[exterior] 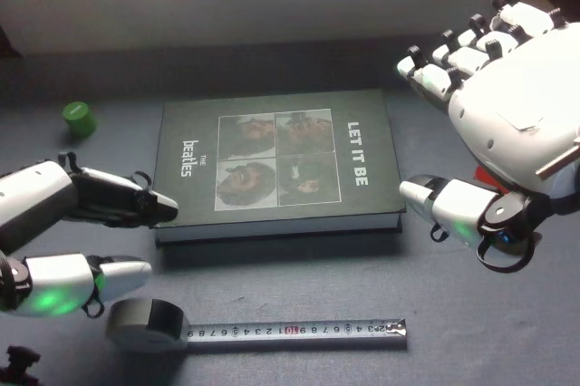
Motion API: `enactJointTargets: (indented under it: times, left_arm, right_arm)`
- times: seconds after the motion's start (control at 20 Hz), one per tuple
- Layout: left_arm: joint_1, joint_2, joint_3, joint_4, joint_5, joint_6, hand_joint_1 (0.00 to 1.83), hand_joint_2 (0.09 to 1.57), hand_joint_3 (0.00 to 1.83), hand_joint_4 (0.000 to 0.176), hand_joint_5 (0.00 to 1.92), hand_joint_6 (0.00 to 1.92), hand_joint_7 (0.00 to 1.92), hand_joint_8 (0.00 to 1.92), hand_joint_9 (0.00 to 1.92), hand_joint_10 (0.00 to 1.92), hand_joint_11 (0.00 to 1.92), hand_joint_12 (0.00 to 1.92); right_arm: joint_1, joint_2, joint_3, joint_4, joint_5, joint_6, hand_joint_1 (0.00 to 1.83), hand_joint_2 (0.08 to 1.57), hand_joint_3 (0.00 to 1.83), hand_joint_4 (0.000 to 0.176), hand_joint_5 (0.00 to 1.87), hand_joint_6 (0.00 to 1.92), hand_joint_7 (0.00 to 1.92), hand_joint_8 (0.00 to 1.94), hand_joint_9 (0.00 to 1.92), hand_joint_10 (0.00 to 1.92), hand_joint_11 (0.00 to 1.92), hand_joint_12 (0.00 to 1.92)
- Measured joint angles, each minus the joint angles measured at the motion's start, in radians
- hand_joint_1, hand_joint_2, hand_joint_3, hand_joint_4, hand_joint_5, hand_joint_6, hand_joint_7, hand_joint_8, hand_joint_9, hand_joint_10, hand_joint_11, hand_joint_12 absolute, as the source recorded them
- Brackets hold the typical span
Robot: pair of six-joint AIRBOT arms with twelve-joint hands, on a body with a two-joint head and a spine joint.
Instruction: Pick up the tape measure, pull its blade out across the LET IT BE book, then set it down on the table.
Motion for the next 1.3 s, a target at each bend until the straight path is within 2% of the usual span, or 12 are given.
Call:
enactJointTargets:
  times: [0.25, 0.5, 0.7, 0.75, 0.85, 1.05, 1.2, 1.3]
  left_arm:
    - [0.096, -0.001, 0.006, -0.010, -0.095, -0.036, 0.98, 1.14, 0.00, 0.000, 0.73, 0.01, 0.76, 0.02, 0.71, 0.01, 0.39, 0.68]
    - [0.160, 0.003, -0.048, 0.000, -0.170, -0.027, 0.96, 1.14, 0.00, 0.000, 0.74, 0.01, 0.75, 0.01, 0.71, 0.01, 0.43, 0.69]
    - [0.173, 0.010, -0.069, -0.008, -0.191, 0.002, 0.97, 1.14, 0.00, 0.000, 0.76, 0.02, 0.75, 0.01, 0.72, 0.01, 0.44, 0.69]
    - [0.177, 0.009, -0.071, -0.008, -0.192, 0.009, 0.97, 1.14, 0.00, 0.000, 0.76, 0.01, 0.75, 0.01, 0.72, 0.01, 0.43, 0.69]
    - [0.187, -0.001, -0.069, -0.013, -0.201, 0.021, 0.97, 1.14, 0.00, 0.000, 0.76, 0.01, 0.75, 0.00, 0.72, 0.01, 0.43, 0.69]
    - [0.203, -0.034, -0.056, -0.019, -0.208, 0.029, 0.98, 1.13, 0.00, 0.000, 0.74, 0.00, 0.73, 0.00, 0.69, 0.00, 0.41, 0.68]
    - [0.203, -0.051, -0.043, -0.035, -0.216, 0.050, 0.98, 1.13, 0.00, 0.000, 0.74, 0.00, 0.73, 0.00, 0.70, 0.00, 0.42, 0.68]
    - [0.203, -0.058, -0.042, -0.038, -0.216, 0.058, 0.98, 1.13, 0.00, 0.000, 0.75, 0.01, 0.75, 0.01, 0.72, 0.01, 0.42, 0.68]
  right_arm:
    - [0.000, 0.000, 0.000, -0.002, 0.000, 0.000, 0.15, 1.25, 0.00, 0.035, 0.18, 0.01, 0.25, 0.01, 0.24, 0.01, 0.00, 0.76]
    - [0.000, 0.000, 0.000, -0.002, 0.001, 0.000, 0.21, 1.23, 0.00, 0.034, 0.21, 0.00, 0.26, 0.00, 0.26, 0.01, 0.00, 0.90]
    - [0.000, 0.000, 0.000, -0.002, 0.001, -0.002, 0.18, 1.25, 0.00, 0.027, 0.16, 0.00, 0.23, 0.00, 0.20, 0.00, 0.00, 0.76]
    - [0.000, 0.000, 0.000, -0.002, 0.001, -0.002, 0.17, 1.25, 0.00, 0.026, 0.18, 0.00, 0.25, 0.01, 0.22, 0.01, 0.00, 0.76]
    - [0.000, 0.000, 0.000, -0.002, 0.003, -0.003, 0.14, 1.26, 0.00, 0.026, 0.18, 0.00, 0.26, 0.00, 0.23, 0.01, 0.00, 0.88]
    - [-0.001, 0.000, 0.000, -0.002, 0.004, -0.003, 0.15, 1.26, 0.00, 0.025, 0.18, 0.00, 0.25, 0.00, 0.23, 0.00, 0.00, 0.88]
    - [-0.001, 0.000, 0.000, -0.002, 0.004, -0.003, 0.15, 1.26, 0.00, 0.026, 0.19, 0.00, 0.25, 0.00, 0.23, 0.00, 0.00, 0.78]
    - [-0.001, 0.000, 0.000, -0.002, 0.005, -0.003, 0.15, 1.27, 0.00, 0.025, 0.20, 0.00, 0.27, 0.01, 0.24, 0.00, 0.00, 0.83]
